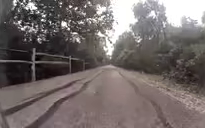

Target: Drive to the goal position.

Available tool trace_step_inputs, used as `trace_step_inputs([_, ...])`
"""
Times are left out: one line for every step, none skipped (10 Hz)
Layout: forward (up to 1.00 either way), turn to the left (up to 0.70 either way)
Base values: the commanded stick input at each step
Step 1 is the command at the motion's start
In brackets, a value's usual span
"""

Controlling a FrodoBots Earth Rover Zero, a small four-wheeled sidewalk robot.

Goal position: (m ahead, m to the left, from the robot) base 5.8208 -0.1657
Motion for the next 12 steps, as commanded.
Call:
trace_step_inputs([0.70,0.02])
trace_step_inputs([0.70,0.02])
trace_step_inputs([0.70,0.02])
trace_step_inputs([0.70,0.00])
trace_step_inputs([0.70,0.00])
trace_step_inputs([0.70,0.00])
trace_step_inputs([0.70,0.00])
trace_step_inputs([0.70,0.00])
trace_step_inputs([0.70,0.00])
trace_step_inputs([0.70,0.00])
trace_step_inputs([0.70,0.00])
trace_step_inputs([0.70,0.00])
